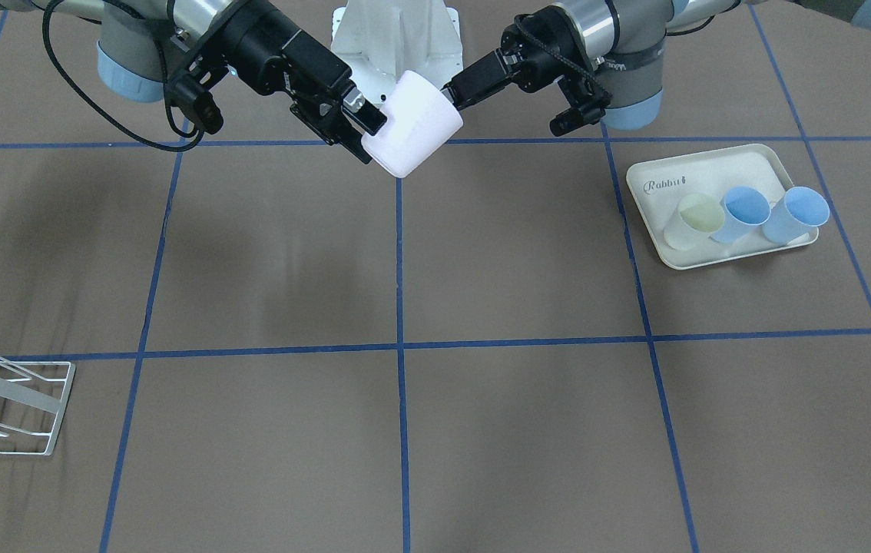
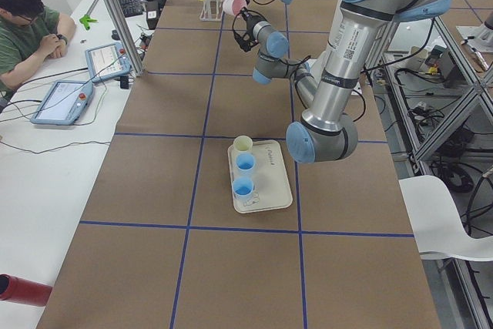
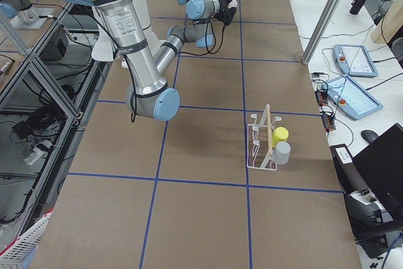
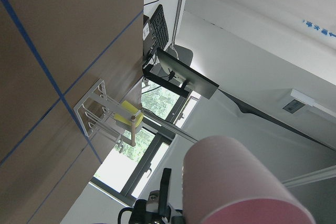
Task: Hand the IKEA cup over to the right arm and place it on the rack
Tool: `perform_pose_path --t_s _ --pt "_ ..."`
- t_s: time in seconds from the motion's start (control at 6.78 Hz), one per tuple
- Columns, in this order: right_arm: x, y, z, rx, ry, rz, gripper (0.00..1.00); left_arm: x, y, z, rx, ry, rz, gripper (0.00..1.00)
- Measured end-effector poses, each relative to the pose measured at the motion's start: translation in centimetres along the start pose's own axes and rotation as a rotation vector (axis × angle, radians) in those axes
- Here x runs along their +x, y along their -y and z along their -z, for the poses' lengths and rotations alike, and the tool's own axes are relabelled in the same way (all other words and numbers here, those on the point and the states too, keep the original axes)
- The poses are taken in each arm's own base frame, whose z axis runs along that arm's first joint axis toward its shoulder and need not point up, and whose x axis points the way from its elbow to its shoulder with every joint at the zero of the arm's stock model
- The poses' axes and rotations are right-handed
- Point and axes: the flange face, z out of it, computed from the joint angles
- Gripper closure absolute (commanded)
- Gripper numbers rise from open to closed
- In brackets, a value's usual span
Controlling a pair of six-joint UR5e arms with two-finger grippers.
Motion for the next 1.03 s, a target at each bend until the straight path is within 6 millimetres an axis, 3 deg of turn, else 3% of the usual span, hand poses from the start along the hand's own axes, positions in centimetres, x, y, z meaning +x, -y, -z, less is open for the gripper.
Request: perform_pose_path --t_s 0.15,0.29,0.44,0.59,1.03 --pt "0.1 -0.1 0.0 -0.001 -0.001 -0.001 0.01 -0.1 -0.8 -0.6 -0.006 -0.010 0.006 1.00" --pt "0.1 -0.1 0.0 -0.002 -0.002 -0.001 0.68 -0.2 -1.5 -1.2 -0.006 -0.023 0.014 1.00" --pt "0.1 -0.1 0.0 -0.002 -0.001 -0.006 1.00 -0.4 -2.0 -1.7 -0.001 -0.035 0.022 0.28" --pt "0.2 -0.1 0.0 -0.005 0.001 -0.026 1.00 -0.5 -2.3 -2.2 0.007 -0.042 0.025 0.00" --pt "-0.1 1.9 0.1 0.028 0.010 0.001 1.00 0.5 -2.0 -2.0 0.059 -0.028 -0.041 0.00"
